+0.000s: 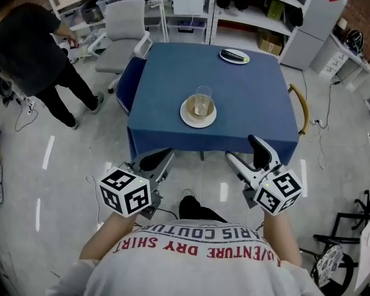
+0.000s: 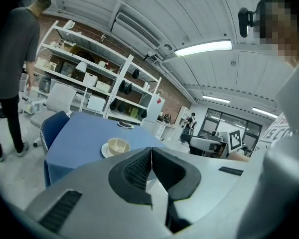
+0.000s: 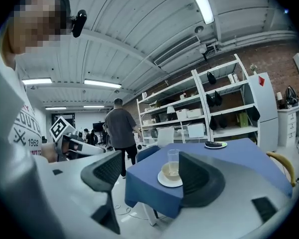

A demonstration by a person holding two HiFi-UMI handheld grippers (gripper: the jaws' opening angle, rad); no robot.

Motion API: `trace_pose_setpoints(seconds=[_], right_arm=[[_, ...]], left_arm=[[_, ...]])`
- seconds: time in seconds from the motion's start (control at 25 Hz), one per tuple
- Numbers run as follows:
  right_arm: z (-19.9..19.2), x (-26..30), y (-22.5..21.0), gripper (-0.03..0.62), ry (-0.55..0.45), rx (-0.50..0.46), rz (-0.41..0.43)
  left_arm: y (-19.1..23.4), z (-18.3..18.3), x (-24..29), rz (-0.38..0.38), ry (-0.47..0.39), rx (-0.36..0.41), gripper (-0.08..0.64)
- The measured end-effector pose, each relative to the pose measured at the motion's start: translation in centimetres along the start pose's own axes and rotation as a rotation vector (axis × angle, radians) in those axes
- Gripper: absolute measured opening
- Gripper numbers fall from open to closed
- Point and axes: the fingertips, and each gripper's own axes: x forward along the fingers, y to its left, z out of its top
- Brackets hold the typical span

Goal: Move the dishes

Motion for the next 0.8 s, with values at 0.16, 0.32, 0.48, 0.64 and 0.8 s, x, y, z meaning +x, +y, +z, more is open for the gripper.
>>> trace_pose_setpoints(seconds=[0.16,0.32,0.48,0.64,0.8], right_arm=[[0.3,4.0,-2.3,0.339,0.03,-0.023,0.015],[-0.8,7.8,-4.6,0.339,0.083,-0.006,0.05],[-1.7,11.8,-5.9,0.339,0.129,-0.042,0.083],[-2.9,14.7,-6.8,0.339,0.175,-0.129,0.108],[-4.3,17.4,-8.2,0.339,0.217,-0.157,0.135]], left_arm=[[2.9,1.4,2.4,0.023,0.021,-0.018,0.028],[5.5,2.6,5.1,0.046,0.045,-0.029,0.028],[8.4,3.7,7.2,0.066,0.058,-0.044,0.028],[10.2,4.3,9.5,0.081,0.059,-0.05,0.028],[11.2,4.6,11.1,0.094,0.056,-0.055,0.028]])
